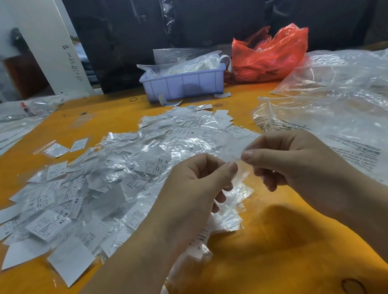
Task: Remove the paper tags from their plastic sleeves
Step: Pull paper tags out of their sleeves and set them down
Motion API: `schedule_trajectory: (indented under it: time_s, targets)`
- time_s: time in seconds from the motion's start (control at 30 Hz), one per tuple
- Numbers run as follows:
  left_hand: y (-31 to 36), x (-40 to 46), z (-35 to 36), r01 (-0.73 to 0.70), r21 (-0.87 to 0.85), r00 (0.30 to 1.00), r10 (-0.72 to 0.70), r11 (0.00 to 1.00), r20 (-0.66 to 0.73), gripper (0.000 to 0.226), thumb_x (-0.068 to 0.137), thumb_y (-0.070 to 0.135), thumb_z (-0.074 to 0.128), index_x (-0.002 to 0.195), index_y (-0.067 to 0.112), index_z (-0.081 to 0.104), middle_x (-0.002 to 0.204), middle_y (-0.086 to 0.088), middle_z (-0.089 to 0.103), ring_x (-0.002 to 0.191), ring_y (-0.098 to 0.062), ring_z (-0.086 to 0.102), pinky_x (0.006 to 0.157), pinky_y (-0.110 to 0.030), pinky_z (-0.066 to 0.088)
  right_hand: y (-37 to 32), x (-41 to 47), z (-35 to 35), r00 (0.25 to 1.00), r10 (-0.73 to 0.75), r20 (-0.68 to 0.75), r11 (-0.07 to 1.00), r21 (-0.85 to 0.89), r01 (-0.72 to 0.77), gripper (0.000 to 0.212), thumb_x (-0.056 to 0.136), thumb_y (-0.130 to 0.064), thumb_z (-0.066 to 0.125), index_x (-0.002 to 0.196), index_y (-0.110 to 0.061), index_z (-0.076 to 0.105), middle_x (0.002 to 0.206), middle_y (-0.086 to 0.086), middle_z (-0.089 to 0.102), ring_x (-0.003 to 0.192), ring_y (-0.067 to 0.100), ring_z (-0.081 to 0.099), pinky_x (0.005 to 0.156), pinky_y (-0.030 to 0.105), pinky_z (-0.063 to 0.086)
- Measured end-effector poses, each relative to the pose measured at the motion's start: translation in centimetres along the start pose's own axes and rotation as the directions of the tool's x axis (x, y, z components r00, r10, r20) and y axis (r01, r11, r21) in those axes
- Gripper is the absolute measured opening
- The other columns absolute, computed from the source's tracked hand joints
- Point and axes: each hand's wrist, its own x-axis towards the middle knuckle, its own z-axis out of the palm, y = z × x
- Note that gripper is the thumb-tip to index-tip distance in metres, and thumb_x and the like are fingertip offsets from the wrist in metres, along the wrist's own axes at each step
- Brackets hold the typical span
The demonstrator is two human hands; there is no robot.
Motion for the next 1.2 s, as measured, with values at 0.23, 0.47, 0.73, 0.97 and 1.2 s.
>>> schedule_trajectory:
  time_s: [0.23, 0.47, 0.73, 0.97, 1.2]
  targets:
    - [-0.06, 0.02, -0.01, 0.024, 0.034, 0.999, -0.025, 0.999, 0.048, 0.013, 0.09, 0.023, 0.065, 0.088, 0.014, 0.074, 0.071, 0.006, 0.064, 0.062, -0.007, 0.056, 0.054, -0.018, 0.045, 0.23, -0.16, 0.17, 0.996, -0.094, 0.004, 0.991, -0.095, 0.094, 0.009, 0.083, -0.012, 0.071, 0.075, -0.016, 0.073, 0.059, -0.001, 0.061, 0.054, 0.015, 0.055, 0.052, 0.026, 0.046]
    - [-0.19, 0.18, -0.37, -0.013, 0.02, 0.998, 0.014, 1.0, -0.057, 0.011, 0.087, 0.023, 0.069, 0.079, 0.015, 0.071, 0.066, 0.007, 0.062, 0.058, -0.007, 0.056, 0.052, -0.02, 0.047, -0.04, -0.11, 0.22, 0.992, -0.124, -0.038, 0.992, -0.017, 0.124, 0.017, 0.093, -0.005, 0.058, 0.084, -0.011, 0.072, 0.06, 0.001, 0.061, 0.055, 0.015, 0.054, 0.051, 0.024, 0.047]
    - [-0.14, 0.32, -0.63, 0.01, -0.124, 0.991, -0.026, 0.992, -0.13, 0.004, 0.089, 0.013, 0.067, 0.086, 0.011, 0.068, 0.072, 0.0, 0.07, 0.059, -0.008, 0.058, 0.051, -0.021, 0.05, -0.3, -0.03, 0.03, 0.991, -0.101, -0.09, 0.99, 0.091, 0.109, 0.041, 0.094, -0.003, 0.056, 0.123, -0.031, 0.052, 0.067, 0.002, 0.066, 0.058, 0.019, 0.06, 0.056, 0.029, 0.053]
    - [-0.15, 0.6, -0.54, 0.03, -0.241, 0.98, -0.075, 0.97, -0.182, 0.006, 0.089, 0.006, 0.065, 0.087, 0.011, 0.065, 0.076, -0.005, 0.074, 0.055, -0.01, 0.059, 0.049, -0.023, 0.051, -0.65, -0.2, 0.0, 0.999, -0.027, -0.043, 0.992, 0.126, 0.033, 0.024, 0.091, -0.002, 0.058, 0.114, -0.01, 0.061, 0.072, 0.003, 0.07, 0.06, 0.018, 0.063, 0.056, 0.025, 0.052]
    - [-0.2, 0.76, -0.74, 0.056, -0.329, 0.976, -0.12, 0.943, -0.179, 0.021, 0.087, 0.009, 0.067, 0.07, 0.021, 0.071, 0.082, -0.005, 0.073, 0.064, -0.012, 0.063, 0.053, -0.025, 0.052, -0.45, 0.0, -0.07, 0.995, 0.101, -0.026, 0.962, 0.259, -0.091, 0.026, 0.083, -0.017, 0.065, 0.107, -0.01, 0.068, 0.082, 0.01, 0.072, 0.069, 0.019, 0.064, 0.056, 0.026, 0.054]
